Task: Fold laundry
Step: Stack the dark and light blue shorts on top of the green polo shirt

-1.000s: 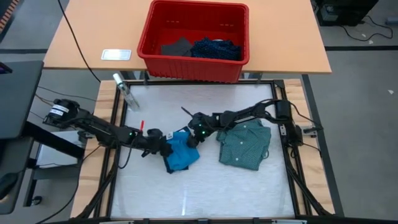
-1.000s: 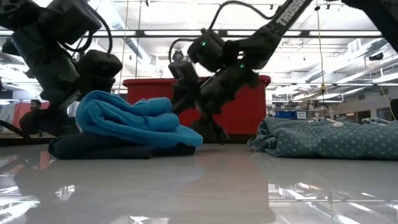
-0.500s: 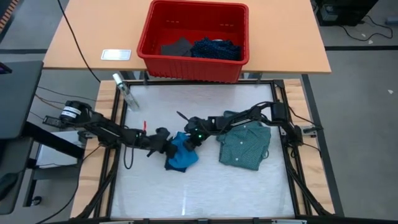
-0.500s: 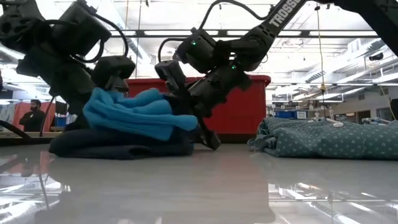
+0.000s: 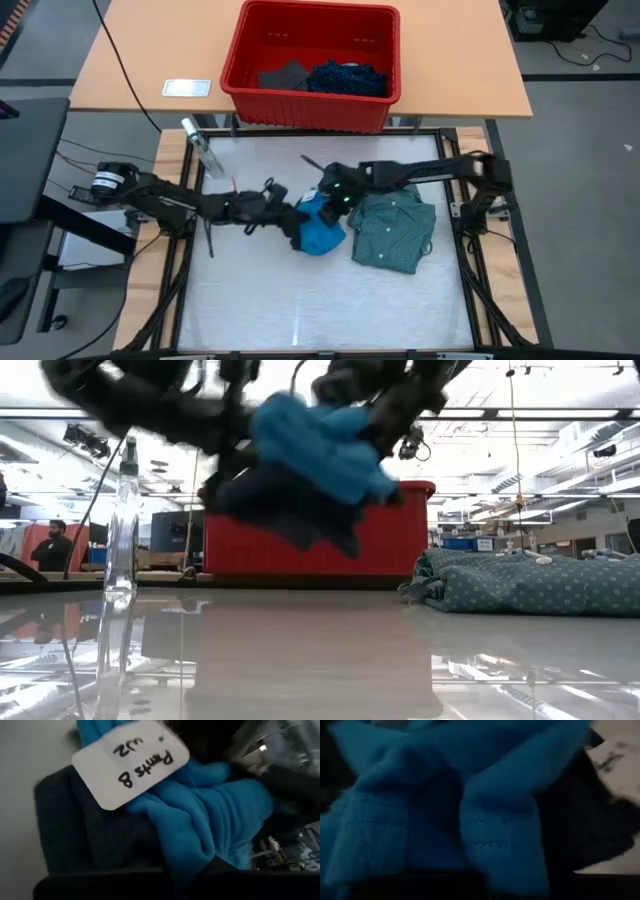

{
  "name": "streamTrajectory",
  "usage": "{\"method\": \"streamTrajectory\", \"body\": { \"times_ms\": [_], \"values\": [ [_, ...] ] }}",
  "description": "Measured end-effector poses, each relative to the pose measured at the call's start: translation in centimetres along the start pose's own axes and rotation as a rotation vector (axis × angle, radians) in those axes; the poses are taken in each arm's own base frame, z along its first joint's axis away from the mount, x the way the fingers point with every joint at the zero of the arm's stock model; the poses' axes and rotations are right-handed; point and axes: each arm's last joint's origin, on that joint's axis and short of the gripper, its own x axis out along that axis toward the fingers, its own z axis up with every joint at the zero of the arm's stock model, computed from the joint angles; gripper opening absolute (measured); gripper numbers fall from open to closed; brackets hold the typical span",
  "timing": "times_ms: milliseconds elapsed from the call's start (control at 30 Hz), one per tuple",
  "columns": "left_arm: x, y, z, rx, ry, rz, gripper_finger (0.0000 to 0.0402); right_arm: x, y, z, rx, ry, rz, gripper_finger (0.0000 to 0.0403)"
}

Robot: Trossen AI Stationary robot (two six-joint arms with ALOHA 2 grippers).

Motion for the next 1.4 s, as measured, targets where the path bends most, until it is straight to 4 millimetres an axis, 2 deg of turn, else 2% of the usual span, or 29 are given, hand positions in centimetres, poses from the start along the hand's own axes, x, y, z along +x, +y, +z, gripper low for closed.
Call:
{"method": "streamTrajectory", "body": {
  "times_ms": [233,367,467,667,767,900,1033,1167,1233,1300,1400],
  "values": [
    [4.3,-4.7,4.2,0.099,-0.072,-0.017,0.0023,-8.7,1.0,-3.0,-0.002,-0.04,-0.168,0.0048],
    [8.5,-6.5,4.9,0.117,-0.086,-0.045,0.0023,-13.1,0.2,-6.2,0.049,-0.064,-0.168,0.0048],
    [12.2,-7.2,4.8,0.124,-0.081,-0.052,0.0023,-14.9,-1.4,-9.0,0.111,-0.064,-0.169,0.0048],
    [18.7,-6.8,4.0,0.077,-0.051,-0.081,0.0023,-15.2,-5.2,-14.5,0.246,-0.065,-0.174,0.0048],
    [21.3,-5.5,3.0,0.035,-0.041,-0.072,0.0023,-15.2,-7.0,-16.8,0.306,-0.093,-0.195,0.0048],
    [23.7,-3.3,1.5,0.01,0.002,-0.045,0.0023,-14.4,-9.4,-18.8,0.375,-0.147,-0.236,0.0048],
    [24.4,-0.8,0.9,-0.032,0.093,0.052,0.0023,-12.5,-11.9,-20.2,0.409,-0.182,-0.282,0.0063],
    [24.3,0.9,1.5,-0.045,0.187,0.134,0.0049,-11.9,-13.1,-21.2,0.434,-0.133,-0.313,0.0148],
    [24.3,1.2,1.9,-0.056,0.2,0.124,0.0064,-12.3,-13.2,-21.4,0.421,-0.1,-0.318,0.0191],
    [24.3,1.4,2.4,-0.061,0.19,0.119,0.0076,-13.4,-12.3,-21.1,0.409,-0.1,-0.291,0.0223],
    [24.4,1.4,3.2,-0.064,0.193,0.078,0.0088,-15.7,-11.0,-20.7,0.385,-0.116,-0.293,0.0245]
  ]
}}
